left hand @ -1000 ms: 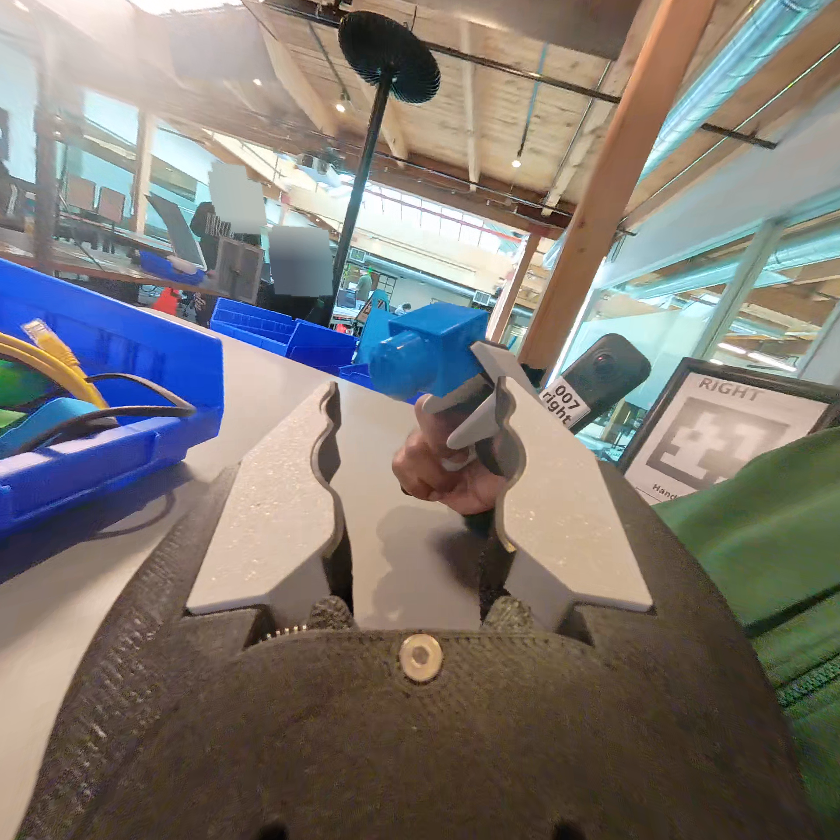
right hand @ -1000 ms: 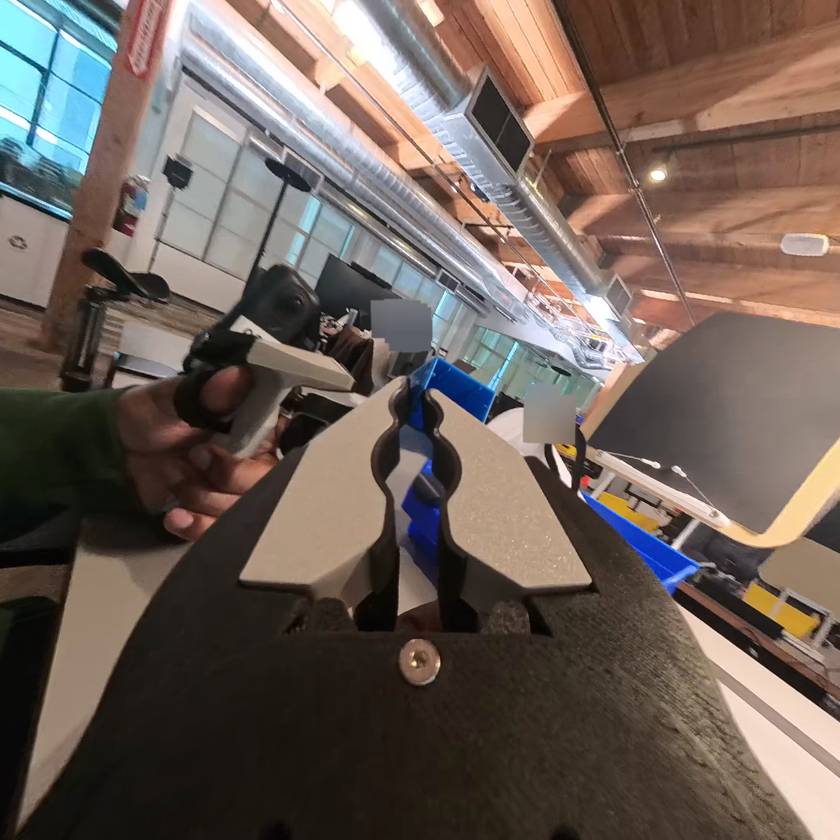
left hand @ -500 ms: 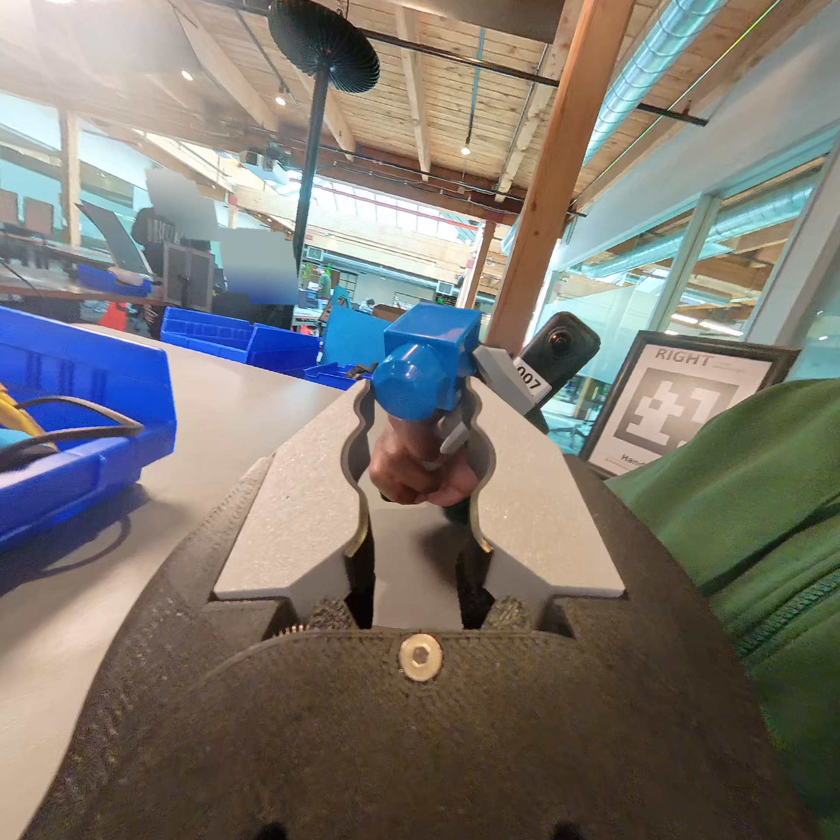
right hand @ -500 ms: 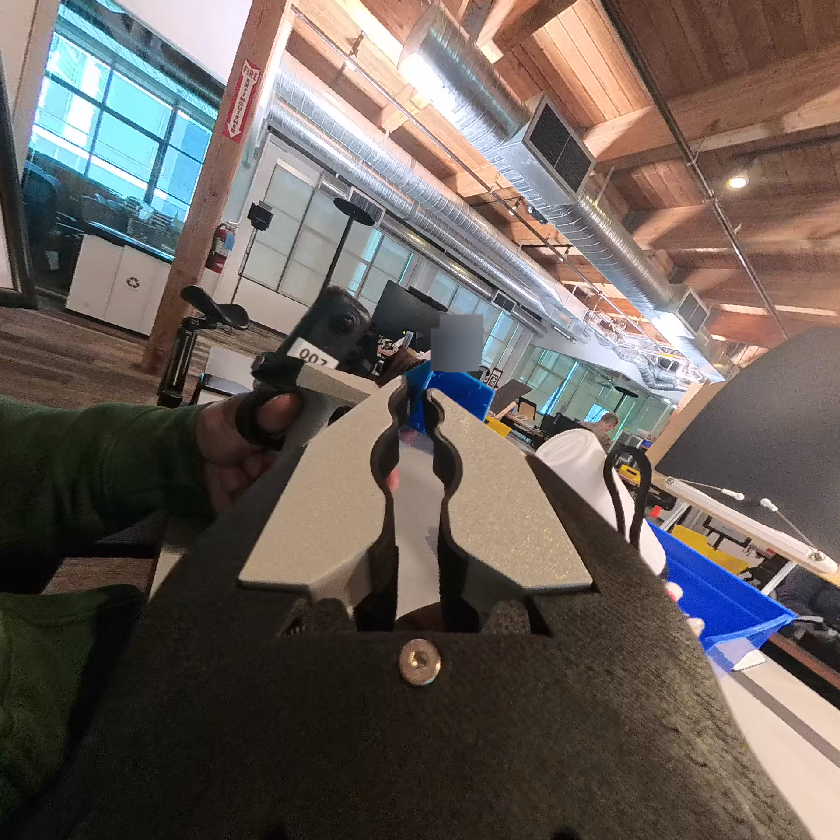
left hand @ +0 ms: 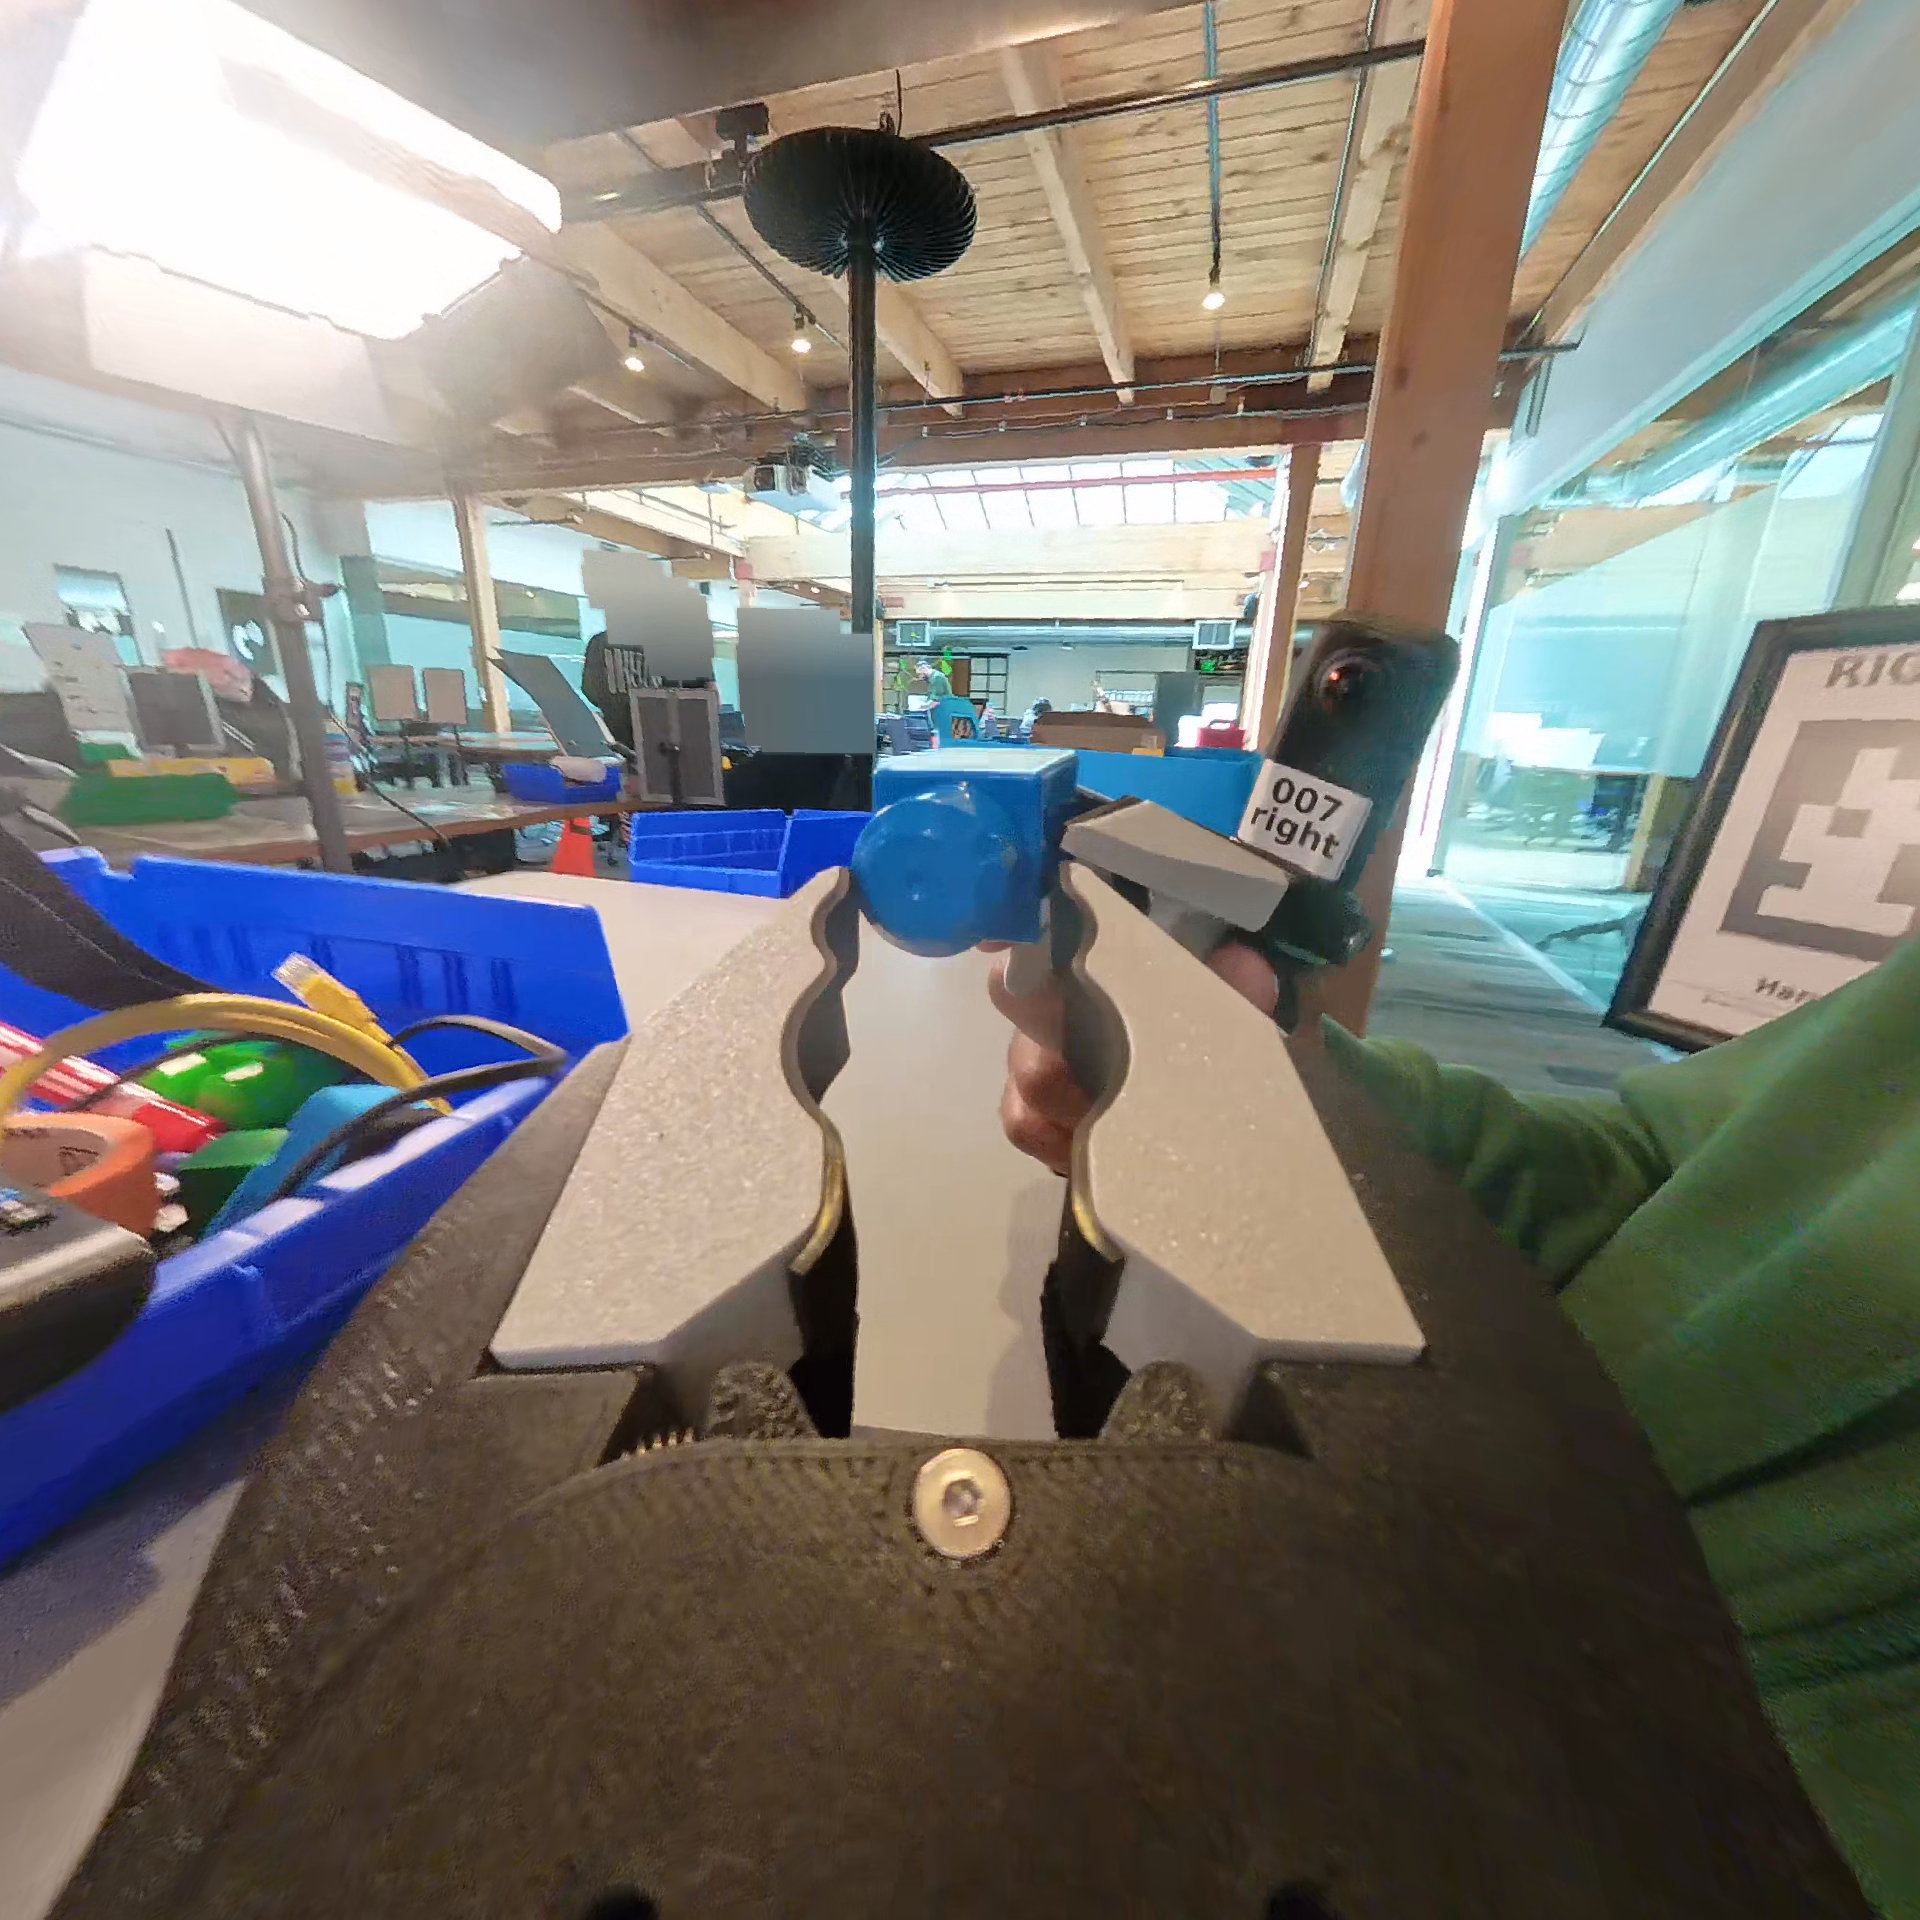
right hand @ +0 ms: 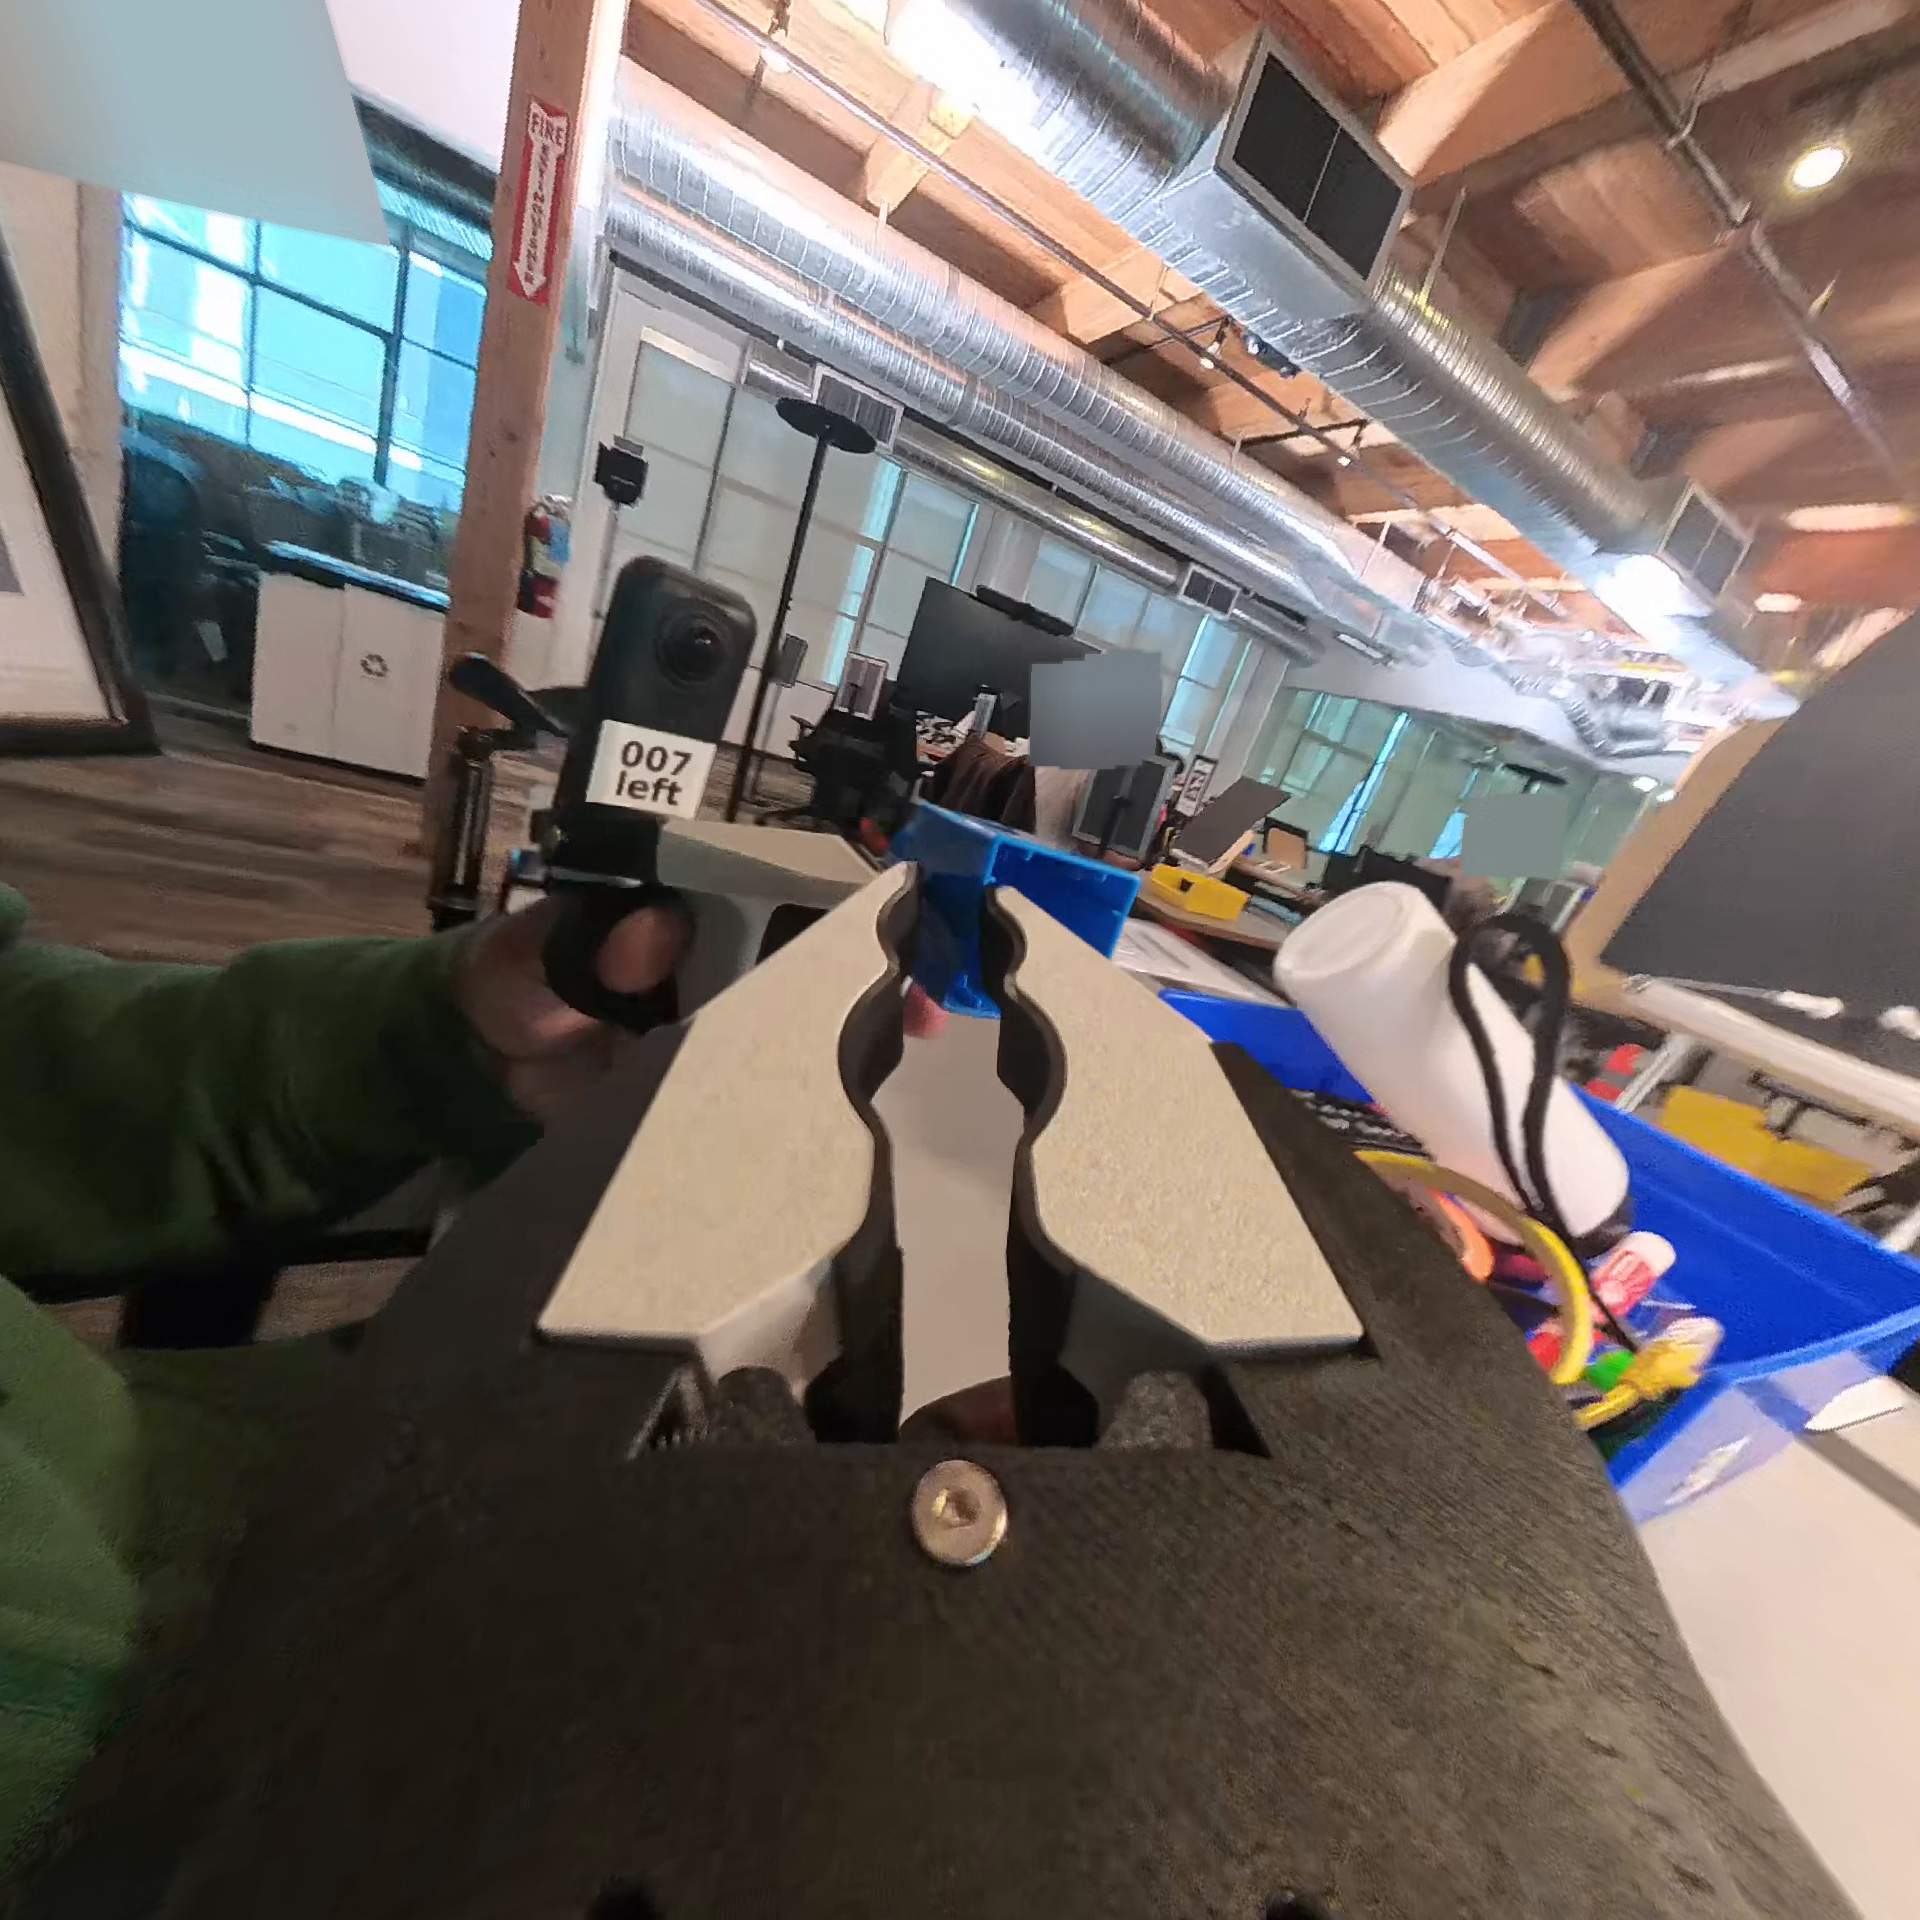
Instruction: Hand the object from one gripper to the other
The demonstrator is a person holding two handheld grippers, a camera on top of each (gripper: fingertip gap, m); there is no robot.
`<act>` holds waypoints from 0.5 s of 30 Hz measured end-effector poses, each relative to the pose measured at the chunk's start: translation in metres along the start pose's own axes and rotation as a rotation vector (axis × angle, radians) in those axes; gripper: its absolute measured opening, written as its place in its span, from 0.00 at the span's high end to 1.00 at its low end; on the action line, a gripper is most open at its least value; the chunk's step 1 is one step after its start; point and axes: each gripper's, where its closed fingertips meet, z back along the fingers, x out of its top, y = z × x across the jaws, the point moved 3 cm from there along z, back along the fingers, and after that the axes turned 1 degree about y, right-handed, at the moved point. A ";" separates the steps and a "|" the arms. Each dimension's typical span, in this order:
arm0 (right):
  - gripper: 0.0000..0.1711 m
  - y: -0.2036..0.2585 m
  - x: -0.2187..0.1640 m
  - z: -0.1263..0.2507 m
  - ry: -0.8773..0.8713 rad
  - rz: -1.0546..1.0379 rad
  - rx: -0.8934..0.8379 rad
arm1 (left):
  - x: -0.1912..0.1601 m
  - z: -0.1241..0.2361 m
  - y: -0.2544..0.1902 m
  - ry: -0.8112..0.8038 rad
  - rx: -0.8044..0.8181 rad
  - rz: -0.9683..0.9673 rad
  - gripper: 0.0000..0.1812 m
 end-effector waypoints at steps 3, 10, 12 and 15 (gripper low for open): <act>0.99 0.001 -0.001 -0.001 0.011 0.150 -0.070 | -0.006 -0.002 0.004 0.024 -0.041 0.168 0.72; 0.99 0.007 -0.011 -0.007 0.075 0.453 -0.168 | -0.008 -0.001 0.007 0.025 -0.140 0.428 0.64; 0.99 0.009 -0.014 -0.009 0.090 0.521 -0.178 | -0.008 0.000 0.007 0.026 -0.163 0.482 0.64; 0.99 0.015 -0.017 -0.010 0.094 0.584 -0.167 | -0.009 0.000 0.006 0.027 -0.220 0.587 0.65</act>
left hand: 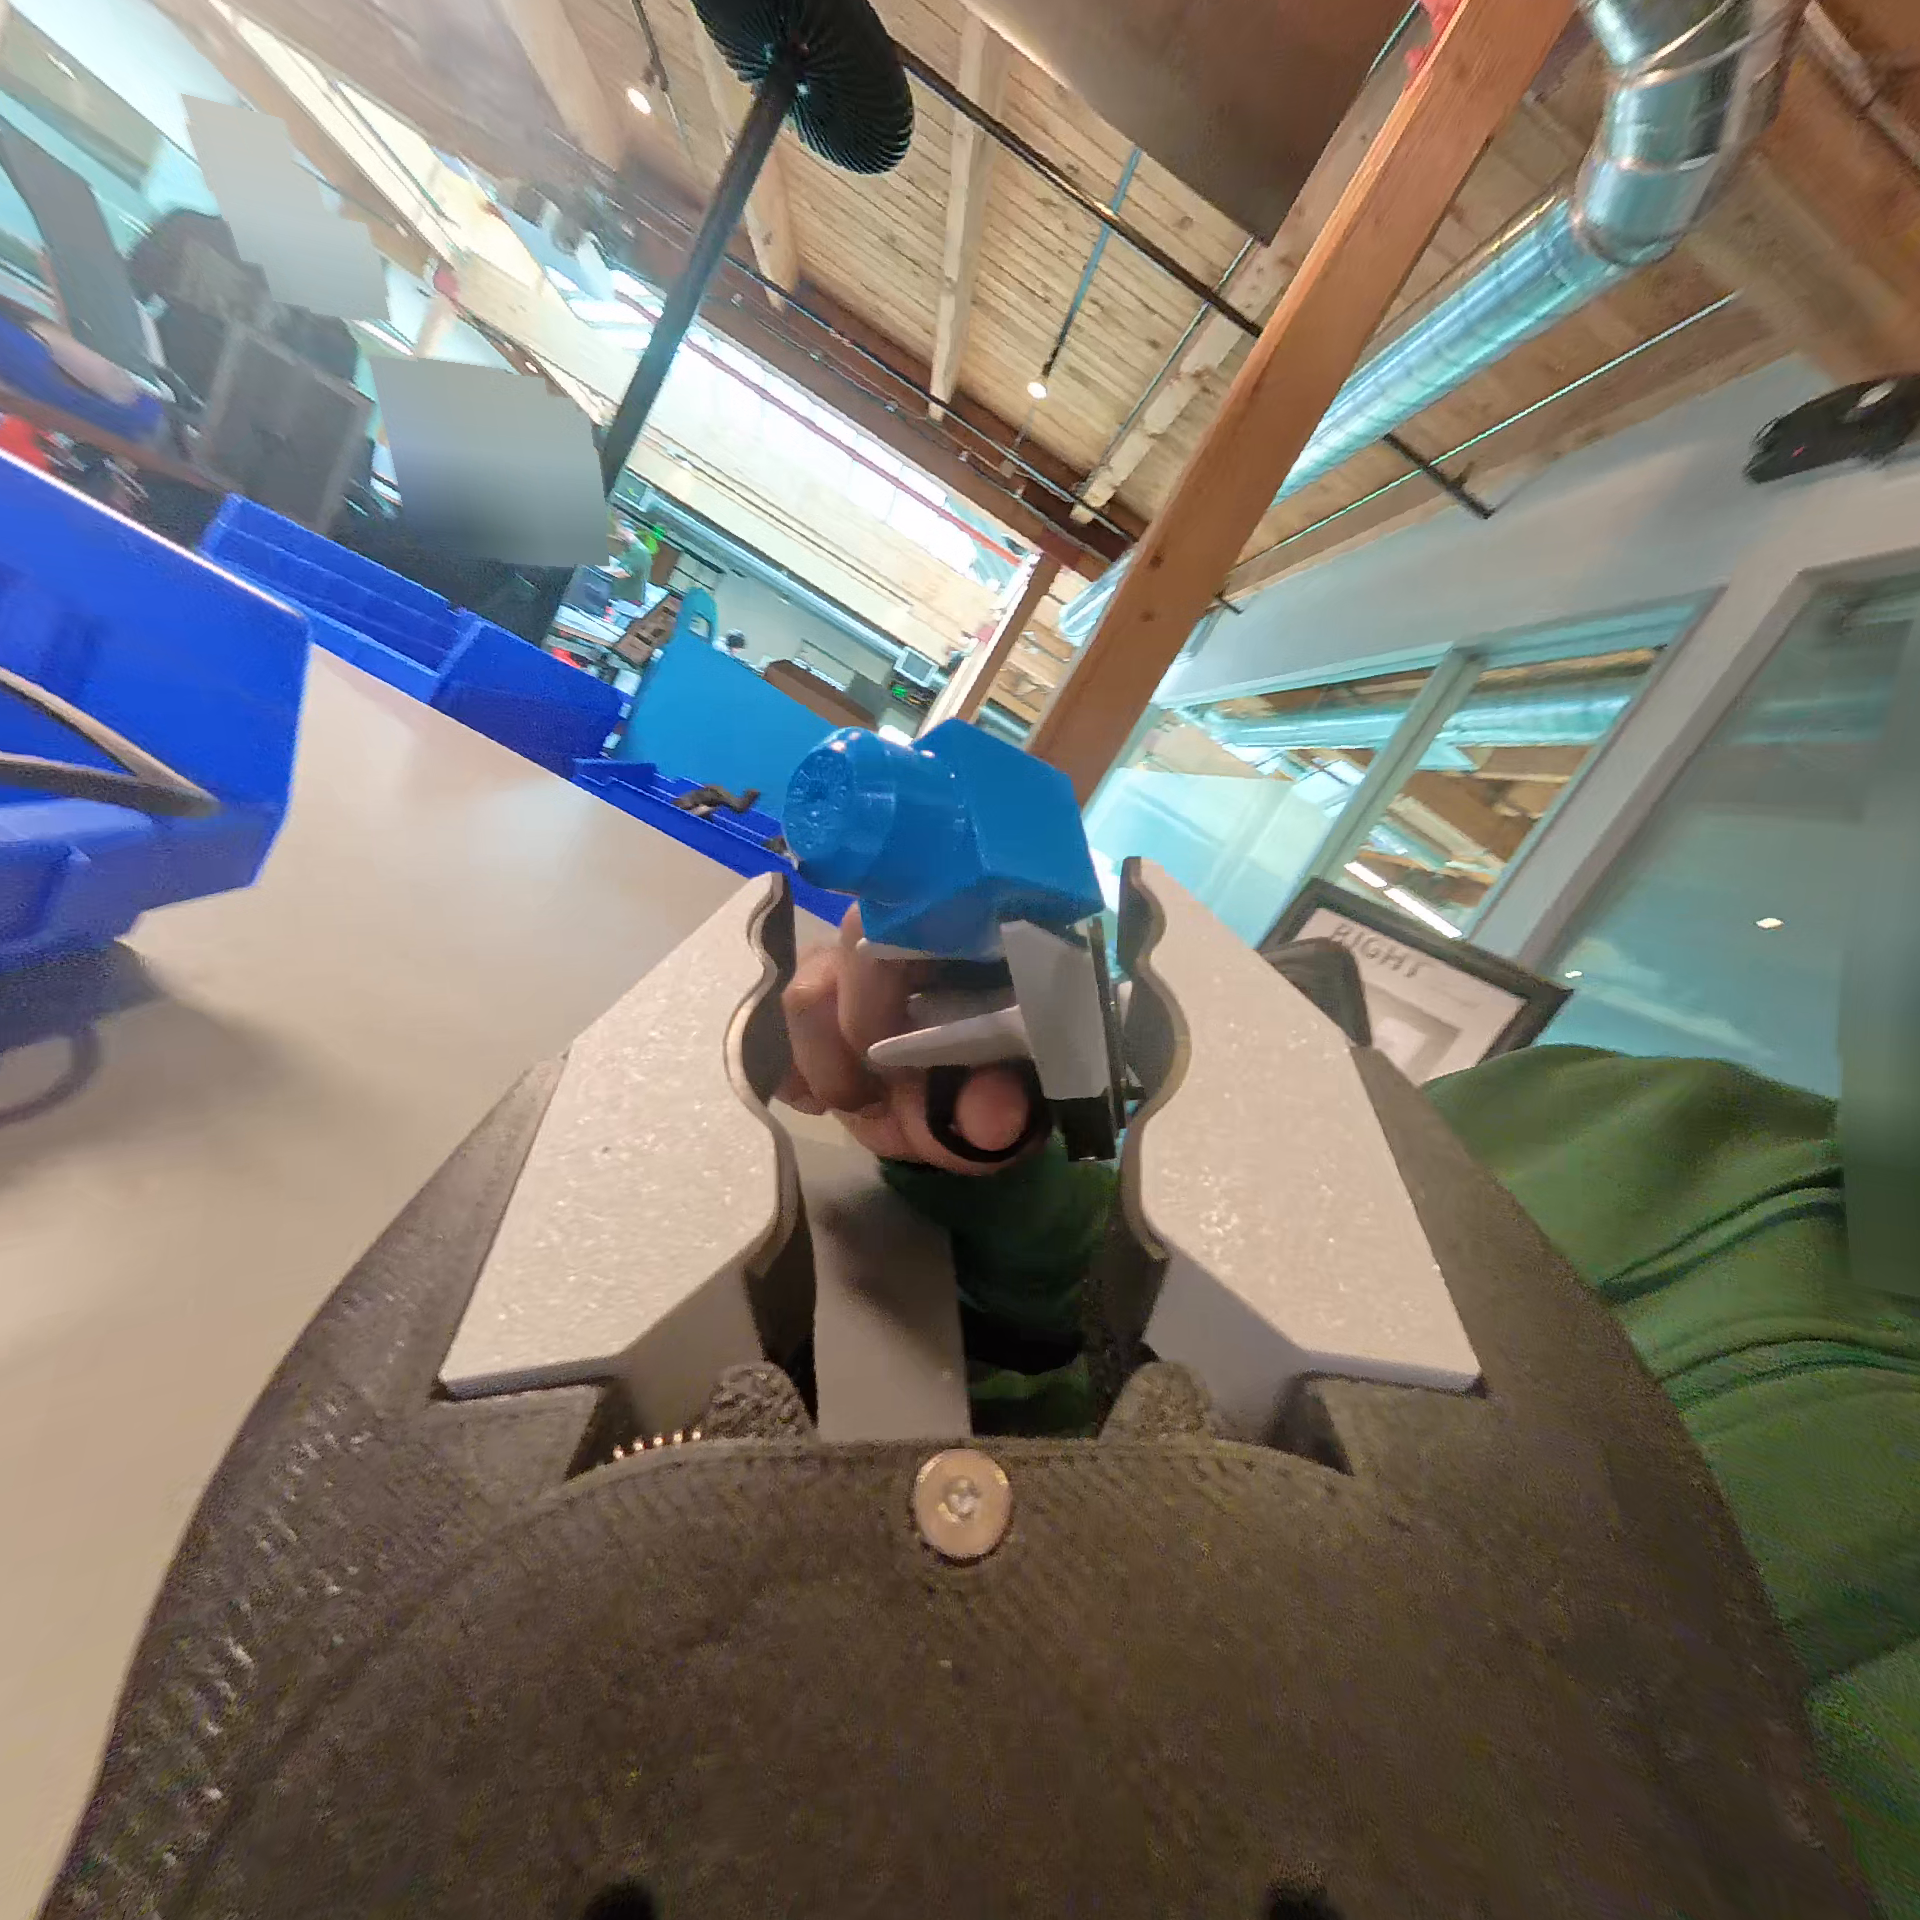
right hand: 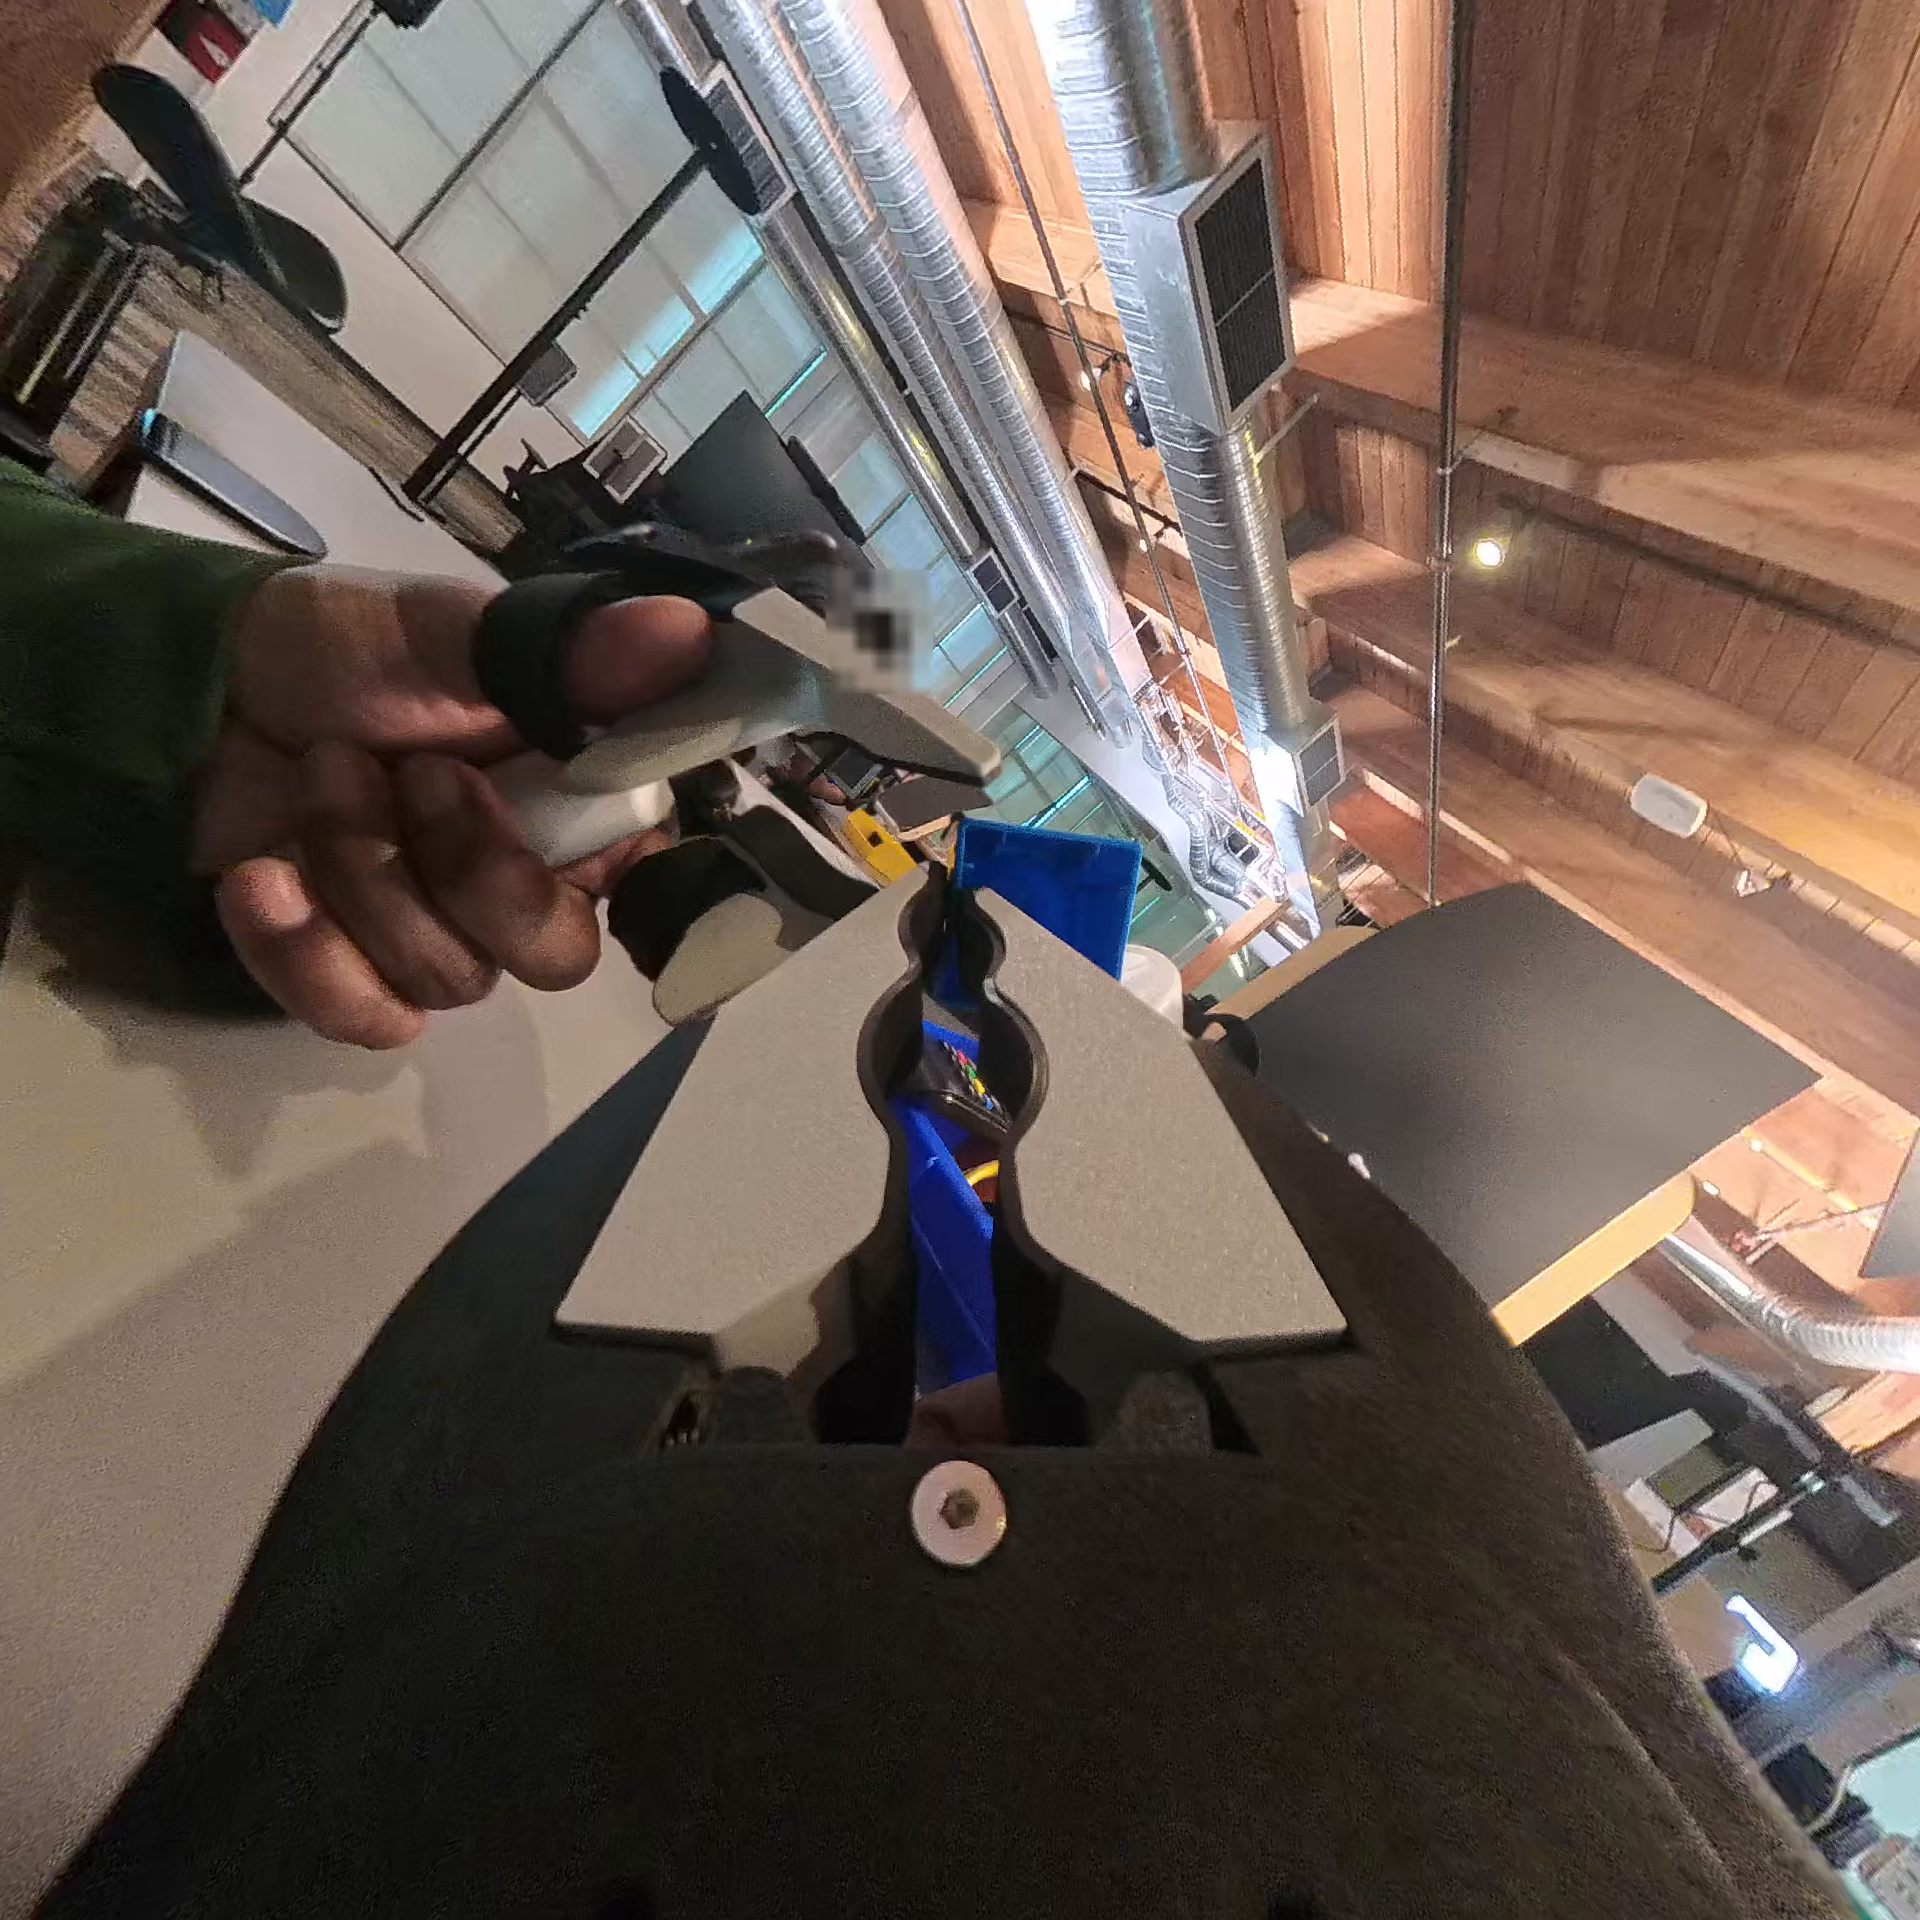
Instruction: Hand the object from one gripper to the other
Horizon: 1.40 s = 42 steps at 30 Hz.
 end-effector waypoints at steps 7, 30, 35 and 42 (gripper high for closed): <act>0.99 0.010 0.001 -0.001 -0.008 0.042 0.035 | -0.001 0.001 -0.001 0.000 -0.075 0.114 0.75; 0.93 -0.011 0.001 0.004 -0.047 -0.490 0.173 | 0.009 0.002 -0.005 -0.085 0.105 -0.296 0.80; 0.98 -0.007 -0.007 0.000 0.024 -0.274 0.080 | 0.005 0.000 0.003 -0.056 0.120 -0.196 0.70; 0.98 0.002 -0.014 -0.005 0.081 -0.070 0.036 | 0.003 0.000 0.007 -0.036 0.105 -0.110 0.67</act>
